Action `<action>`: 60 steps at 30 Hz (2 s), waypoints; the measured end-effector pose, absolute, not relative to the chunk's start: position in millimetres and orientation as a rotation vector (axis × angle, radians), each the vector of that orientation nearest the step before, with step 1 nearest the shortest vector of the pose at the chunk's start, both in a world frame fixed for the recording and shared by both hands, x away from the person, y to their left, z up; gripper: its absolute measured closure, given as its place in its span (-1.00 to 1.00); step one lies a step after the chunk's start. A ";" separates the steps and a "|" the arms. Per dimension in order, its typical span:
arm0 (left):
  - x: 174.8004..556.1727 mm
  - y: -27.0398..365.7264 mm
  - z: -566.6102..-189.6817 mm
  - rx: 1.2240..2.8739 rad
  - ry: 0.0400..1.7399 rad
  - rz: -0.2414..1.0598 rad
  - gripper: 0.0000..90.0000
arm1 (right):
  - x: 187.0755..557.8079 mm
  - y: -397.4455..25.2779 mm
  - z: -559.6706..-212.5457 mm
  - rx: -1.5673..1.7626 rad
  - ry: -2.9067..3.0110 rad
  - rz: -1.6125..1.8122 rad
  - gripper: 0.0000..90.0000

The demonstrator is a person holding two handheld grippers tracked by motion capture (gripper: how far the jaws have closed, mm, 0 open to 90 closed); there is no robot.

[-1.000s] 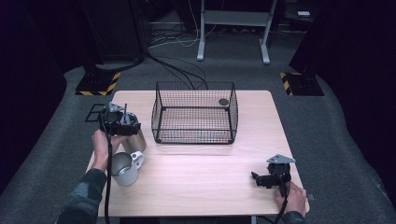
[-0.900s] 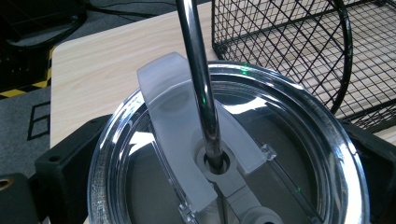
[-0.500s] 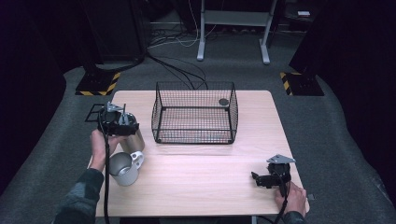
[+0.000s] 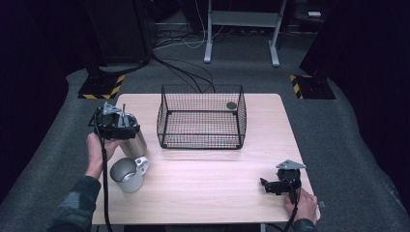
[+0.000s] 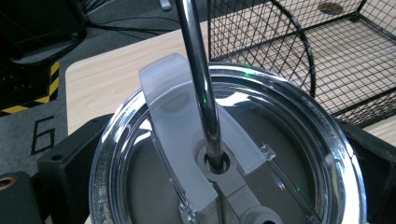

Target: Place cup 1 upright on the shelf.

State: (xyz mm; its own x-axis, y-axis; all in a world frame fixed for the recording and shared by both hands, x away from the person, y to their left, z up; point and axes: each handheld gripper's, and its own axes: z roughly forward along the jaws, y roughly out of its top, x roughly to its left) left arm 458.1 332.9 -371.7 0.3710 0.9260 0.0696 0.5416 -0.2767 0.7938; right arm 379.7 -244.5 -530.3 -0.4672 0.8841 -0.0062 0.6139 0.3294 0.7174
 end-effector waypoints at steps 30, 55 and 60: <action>428.8 310.3 -308.5 1.935 1.088 0.747 -0.91 | 379.7 -244.5 -530.2 1.323 2.203 0.927 -1.00; 419.2 258.3 -287.4 1.968 0.912 0.665 -0.91 | 379.7 -244.5 -530.3 1.324 2.203 0.927 -1.00; 420.8 247.9 -285.7 1.986 0.883 0.633 -0.91 | 379.7 -244.5 -530.2 1.324 2.203 0.927 -1.00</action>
State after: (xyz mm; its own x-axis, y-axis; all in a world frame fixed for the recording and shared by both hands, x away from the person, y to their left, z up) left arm 420.8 247.9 -285.7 0.6225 0.7760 0.1017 0.3461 -0.3895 0.8535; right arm 379.7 -244.5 -530.2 -0.4671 0.8842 -0.0056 0.6144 0.3291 0.7171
